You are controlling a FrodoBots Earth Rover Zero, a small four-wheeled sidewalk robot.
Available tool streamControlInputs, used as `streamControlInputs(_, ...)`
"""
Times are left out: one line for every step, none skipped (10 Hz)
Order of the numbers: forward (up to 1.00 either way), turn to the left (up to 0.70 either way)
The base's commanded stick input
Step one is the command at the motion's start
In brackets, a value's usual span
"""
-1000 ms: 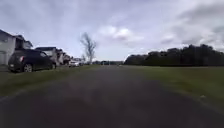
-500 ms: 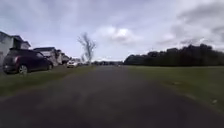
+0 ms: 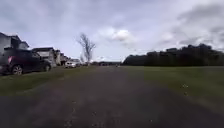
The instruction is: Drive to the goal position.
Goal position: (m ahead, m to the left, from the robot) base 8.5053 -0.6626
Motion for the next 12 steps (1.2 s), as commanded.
streamControlInputs(0.70, 0.00)
streamControlInputs(0.70, 0.00)
streamControlInputs(0.68, 0.00)
streamControlInputs(0.28, 0.00)
streamControlInputs(0.09, 0.00)
streamControlInputs(0.08, 0.00)
streamControlInputs(0.08, 0.00)
streamControlInputs(0.08, 0.00)
streamControlInputs(0.08, 0.00)
streamControlInputs(0.07, 0.00)
streamControlInputs(0.08, 0.00)
streamControlInputs(0.09, 0.00)
